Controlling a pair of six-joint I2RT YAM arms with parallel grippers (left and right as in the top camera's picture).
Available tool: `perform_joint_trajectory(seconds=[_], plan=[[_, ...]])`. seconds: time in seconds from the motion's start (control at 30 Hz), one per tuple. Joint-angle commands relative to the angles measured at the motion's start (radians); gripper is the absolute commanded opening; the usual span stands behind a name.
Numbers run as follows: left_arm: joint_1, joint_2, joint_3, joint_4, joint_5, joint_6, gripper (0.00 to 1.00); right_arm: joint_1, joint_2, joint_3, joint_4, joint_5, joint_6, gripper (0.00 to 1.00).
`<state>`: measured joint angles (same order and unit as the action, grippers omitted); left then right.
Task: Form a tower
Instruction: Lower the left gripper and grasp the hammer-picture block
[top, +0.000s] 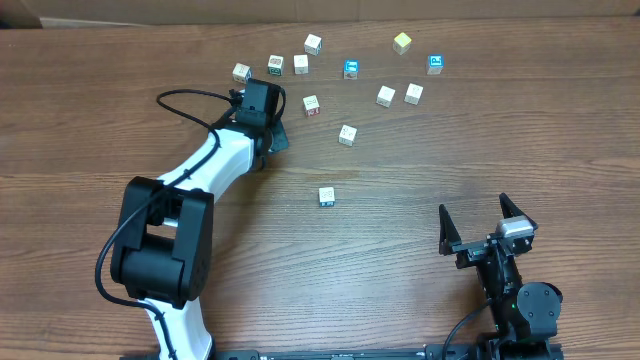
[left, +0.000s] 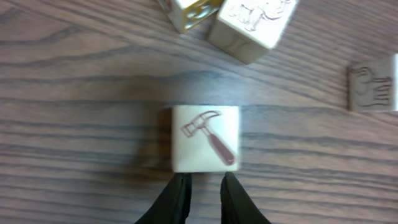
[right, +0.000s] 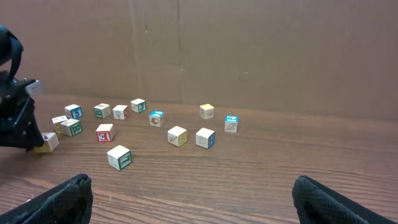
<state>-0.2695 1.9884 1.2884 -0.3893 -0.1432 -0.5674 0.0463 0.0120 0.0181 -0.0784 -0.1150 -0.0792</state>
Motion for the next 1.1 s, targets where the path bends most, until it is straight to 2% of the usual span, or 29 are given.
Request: perform_joint_trajectory(seconds=[0.0,0.3,0.37,0.47,0.57,0.7,0.73,0.83,1.03,1.07], plan=[[0.060,-0.008,0.064,-0.037,-0.013,0.041,0.16,0.005,-0.009,-0.010,0.004,0.009,-0.004,1.00],[0.190,-0.010,0.262,-0.285,0.015,0.048,0.16,0.005,-0.009,-0.010,0.027,0.009,-0.005,1.00],[0.217,-0.010,0.293,-0.320,0.019,0.048,0.18,0.005,-0.009,-0.010,0.043,0.009,-0.005,1.00],[0.263,-0.010,0.316,-0.346,0.042,0.048,0.43,0.005,-0.009,-0.010,0.053,0.009,-0.005,1.00],[0.319,-0.010,0.317,-0.359,0.048,0.048,0.60,0.005,-0.009,-0.010,0.100,0.001,0.006,1.00],[0.384,-0.010,0.317,-0.390,0.051,0.048,0.95,0.005,-0.009,-0.007,0.166,-0.074,0.037,1.00],[0.401,-0.010,0.317,-0.406,0.051,0.048,1.00,0.005,-0.009,-0.003,0.159,-0.074,0.062,1.00],[0.433,-0.010,0.317,-0.446,0.051,0.048,1.00,0.005,-0.009,0.017,0.106,-0.074,0.121,1.00],[0.446,-0.010,0.317,-0.467,0.061,0.048,1.00,0.005,-0.009,0.025,0.081,-0.066,0.132,1.00],[0.444,-0.010,0.317,-0.468,0.067,0.048,0.96,0.005,-0.009,0.028,0.074,-0.066,0.133,1.00]])
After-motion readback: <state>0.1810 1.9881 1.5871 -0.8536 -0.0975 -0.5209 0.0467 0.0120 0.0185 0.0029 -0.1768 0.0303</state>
